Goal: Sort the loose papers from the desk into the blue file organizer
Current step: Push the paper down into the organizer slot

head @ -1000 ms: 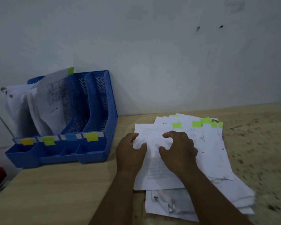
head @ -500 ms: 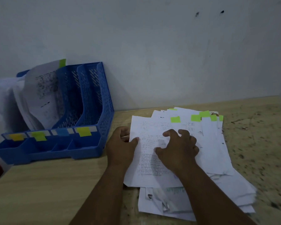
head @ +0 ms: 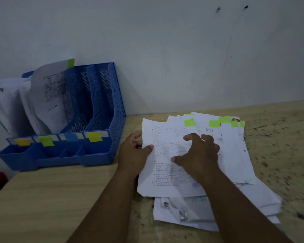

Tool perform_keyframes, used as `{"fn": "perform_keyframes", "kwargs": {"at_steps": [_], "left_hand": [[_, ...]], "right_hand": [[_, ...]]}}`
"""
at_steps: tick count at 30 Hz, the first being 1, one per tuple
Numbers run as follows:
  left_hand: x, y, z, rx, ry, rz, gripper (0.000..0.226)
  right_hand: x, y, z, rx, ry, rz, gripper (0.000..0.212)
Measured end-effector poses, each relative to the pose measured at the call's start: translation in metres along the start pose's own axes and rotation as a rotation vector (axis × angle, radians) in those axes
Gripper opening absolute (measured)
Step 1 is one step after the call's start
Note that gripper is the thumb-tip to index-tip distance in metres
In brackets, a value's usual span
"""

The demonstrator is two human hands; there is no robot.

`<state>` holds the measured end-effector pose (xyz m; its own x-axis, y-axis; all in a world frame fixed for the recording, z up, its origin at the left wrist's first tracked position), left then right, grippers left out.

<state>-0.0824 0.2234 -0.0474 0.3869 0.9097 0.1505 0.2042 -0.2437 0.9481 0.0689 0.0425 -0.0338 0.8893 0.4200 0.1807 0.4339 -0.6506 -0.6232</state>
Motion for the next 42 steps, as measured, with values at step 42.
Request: {"fn": "perform_keyframes", "kwargs": {"at_steps": [42], "left_hand": [[-0.012, 0.009, -0.026, -0.216, -0.148, -0.197, 0.026]], "right_hand": [[-0.012, -0.031, -0.032, 0.627, 0.306, -0.138, 0.042]]}}
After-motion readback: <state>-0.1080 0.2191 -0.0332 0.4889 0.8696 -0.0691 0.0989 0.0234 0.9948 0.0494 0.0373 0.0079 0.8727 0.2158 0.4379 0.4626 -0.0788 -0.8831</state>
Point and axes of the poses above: each hand's wrist, its own x-axis towards the middle knuckle, its own z-axis out of the palm, y = z × x, the point moved 9 cm from there along x, towards the middle knuckle, and after that the axes turned 7 degrees about y, right-handed, at the moved point
